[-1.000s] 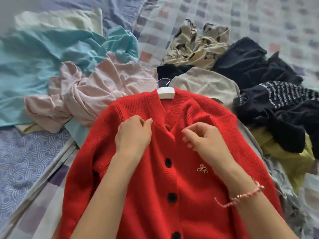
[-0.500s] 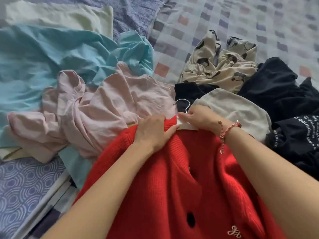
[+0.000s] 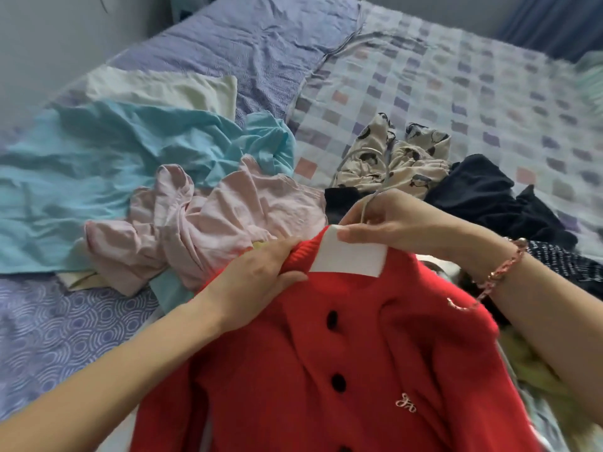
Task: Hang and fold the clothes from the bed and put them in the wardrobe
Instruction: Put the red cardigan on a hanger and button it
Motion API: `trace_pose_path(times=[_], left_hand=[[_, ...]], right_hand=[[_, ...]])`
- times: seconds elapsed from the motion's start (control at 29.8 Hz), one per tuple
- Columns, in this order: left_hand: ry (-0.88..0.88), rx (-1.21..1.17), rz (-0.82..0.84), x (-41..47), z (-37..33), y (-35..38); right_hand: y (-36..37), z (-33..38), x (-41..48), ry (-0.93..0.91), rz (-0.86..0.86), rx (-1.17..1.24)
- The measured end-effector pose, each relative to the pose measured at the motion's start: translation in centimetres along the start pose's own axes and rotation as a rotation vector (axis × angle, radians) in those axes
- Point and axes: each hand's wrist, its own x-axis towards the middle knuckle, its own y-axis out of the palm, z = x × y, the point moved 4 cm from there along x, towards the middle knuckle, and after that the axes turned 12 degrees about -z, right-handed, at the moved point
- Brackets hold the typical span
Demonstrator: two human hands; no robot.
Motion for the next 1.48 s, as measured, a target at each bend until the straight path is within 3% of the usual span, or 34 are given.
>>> trace_pose_path(times=[0.13, 0.3, 0.5, 0.67, 0.77, 0.94, 1.01, 1.14, 1.24, 1.34, 1.48], left_hand=[[-0.046, 0.038, -0.096, -0.7, -4.2, -4.4], [-0.09, 0.281, -0.186, -1.4, -12.2, -13.3], [-0.267, 0.229, -0.297, -4.4, -21.3, -24.7], [-0.312, 0.466, -0.282, -10.9, -30.8, -36.2], [-0.312, 0.601, -0.344, -15.0, -35.3, -40.3], [-0.562, 0.727, -0.609, -24.8, -40.8, -48.5], [-0.66, 0.775, -0.706, -29.1, -43.0, -51.5], [-0.76, 0.884, -0.863, -36.5, -46.4, -55.9], [-0.85, 1.052, -0.889, -42.0, -48.7, -58.7], [-1.031, 1.257, -0.824, -49.4, -51.3, -61.6], [-1.424, 1.305, -0.808, -60.1, -55.4, -64.9]], right_hand=[[-2.3, 3.6, -3.1, -0.069, -0.141, 0.046], [-7.7, 10.9, -9.3, -0.247, -0.238, 0.245], [-12.9, 22.6, -16.4, -0.461, -0.119, 0.303], [-13.8, 35.2, -23.6, -0.671, 0.056, 0.374], [-12.0, 40.7, -26.9, -0.773, 0.194, 0.438], [-8.3, 51.4, -33.1, -0.913, 0.407, 0.455], [-6.0, 54.6, -35.0, -0.989, 0.53, 0.321], [0.0, 57.4, -37.0, -1.177, 0.596, -0.076], [5.1, 60.5, -39.5, -1.274, 0.519, -0.077], [10.4, 65.3, -45.7, -1.354, 0.634, 0.096], [15.5, 71.3, -54.5, -1.401, 0.821, 0.24]])
